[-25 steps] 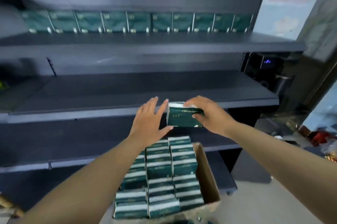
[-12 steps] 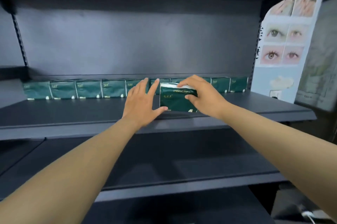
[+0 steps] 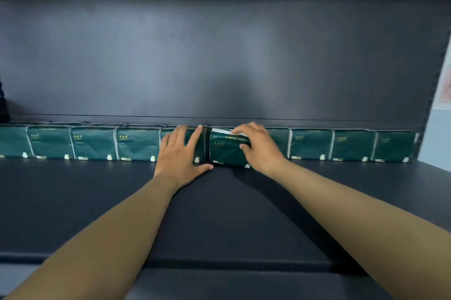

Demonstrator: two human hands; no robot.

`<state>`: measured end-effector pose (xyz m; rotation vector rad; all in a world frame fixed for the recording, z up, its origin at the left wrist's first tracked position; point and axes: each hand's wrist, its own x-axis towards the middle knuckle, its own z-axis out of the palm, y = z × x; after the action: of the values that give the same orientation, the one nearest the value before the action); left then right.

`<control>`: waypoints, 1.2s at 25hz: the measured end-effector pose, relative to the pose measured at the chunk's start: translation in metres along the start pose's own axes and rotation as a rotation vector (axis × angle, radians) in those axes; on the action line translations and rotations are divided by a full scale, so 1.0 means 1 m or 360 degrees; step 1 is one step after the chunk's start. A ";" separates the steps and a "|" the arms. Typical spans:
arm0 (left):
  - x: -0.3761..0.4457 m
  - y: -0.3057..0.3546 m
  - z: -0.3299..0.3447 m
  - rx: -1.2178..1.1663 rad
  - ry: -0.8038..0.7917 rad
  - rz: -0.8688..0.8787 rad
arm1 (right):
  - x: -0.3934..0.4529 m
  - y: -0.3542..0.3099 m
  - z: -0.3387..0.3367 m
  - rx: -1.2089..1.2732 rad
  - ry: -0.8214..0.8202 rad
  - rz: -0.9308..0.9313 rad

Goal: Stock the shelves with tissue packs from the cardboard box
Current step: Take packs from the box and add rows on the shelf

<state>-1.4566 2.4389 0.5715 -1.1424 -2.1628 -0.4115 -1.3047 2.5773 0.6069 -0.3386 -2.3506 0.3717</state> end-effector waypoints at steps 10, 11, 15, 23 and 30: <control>0.033 -0.018 0.038 0.0017 0.0000 0.0045 | 0.032 0.038 0.056 -0.0578 0.0038 -0.0235; 0.034 -0.018 0.038 0.0027 0.0006 0.0047 | 0.032 0.037 0.056 -0.0580 0.0040 -0.0237; 0.032 -0.015 0.036 0.0093 0.0003 0.0037 | 0.029 0.035 0.054 -0.0719 0.0070 -0.0231; -0.024 -0.007 -0.028 0.0263 -0.0075 0.0077 | -0.039 -0.018 0.009 -0.0844 0.0149 -0.0084; -0.179 -0.008 -0.137 -0.0174 0.0021 0.0194 | -0.199 -0.136 -0.036 -0.0558 0.0184 0.0181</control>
<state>-1.3347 2.2495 0.5528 -1.3206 -2.0677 -0.4861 -1.1578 2.3898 0.5575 -0.6438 -2.2833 -0.0118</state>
